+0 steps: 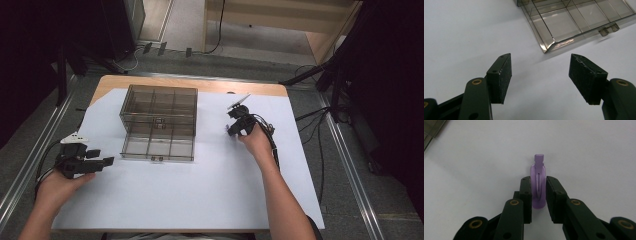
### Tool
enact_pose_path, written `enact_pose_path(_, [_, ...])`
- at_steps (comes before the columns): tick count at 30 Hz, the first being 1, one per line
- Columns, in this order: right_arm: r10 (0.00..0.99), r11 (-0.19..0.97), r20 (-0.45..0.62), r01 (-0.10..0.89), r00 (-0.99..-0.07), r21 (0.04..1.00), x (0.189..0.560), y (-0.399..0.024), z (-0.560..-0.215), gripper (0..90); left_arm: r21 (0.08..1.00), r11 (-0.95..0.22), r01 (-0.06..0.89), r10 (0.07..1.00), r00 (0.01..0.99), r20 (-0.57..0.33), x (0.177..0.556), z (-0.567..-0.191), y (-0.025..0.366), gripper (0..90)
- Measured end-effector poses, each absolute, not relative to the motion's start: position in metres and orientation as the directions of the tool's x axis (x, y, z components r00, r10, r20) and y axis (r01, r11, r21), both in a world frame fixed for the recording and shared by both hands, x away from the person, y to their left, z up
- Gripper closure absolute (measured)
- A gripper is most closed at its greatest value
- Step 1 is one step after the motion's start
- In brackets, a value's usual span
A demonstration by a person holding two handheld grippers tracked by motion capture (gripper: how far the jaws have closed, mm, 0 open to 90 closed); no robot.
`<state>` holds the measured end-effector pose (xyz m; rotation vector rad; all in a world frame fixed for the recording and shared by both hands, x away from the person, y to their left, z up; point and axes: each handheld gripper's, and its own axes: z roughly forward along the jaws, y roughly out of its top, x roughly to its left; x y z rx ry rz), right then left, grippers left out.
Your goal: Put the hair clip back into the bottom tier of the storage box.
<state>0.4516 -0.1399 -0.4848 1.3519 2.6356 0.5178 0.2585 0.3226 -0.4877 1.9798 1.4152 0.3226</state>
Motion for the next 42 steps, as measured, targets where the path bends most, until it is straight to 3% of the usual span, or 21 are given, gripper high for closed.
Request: enact_pose_path(42, [0.719, 0.626, 0.031, 0.666, -0.694, 0.406, 0.419, -0.118, -0.450, 77.0, 0.644, -0.186, 0.743, 0.908, 0.380, -0.177, 0.259, -0.488, 0.322, 35.8])
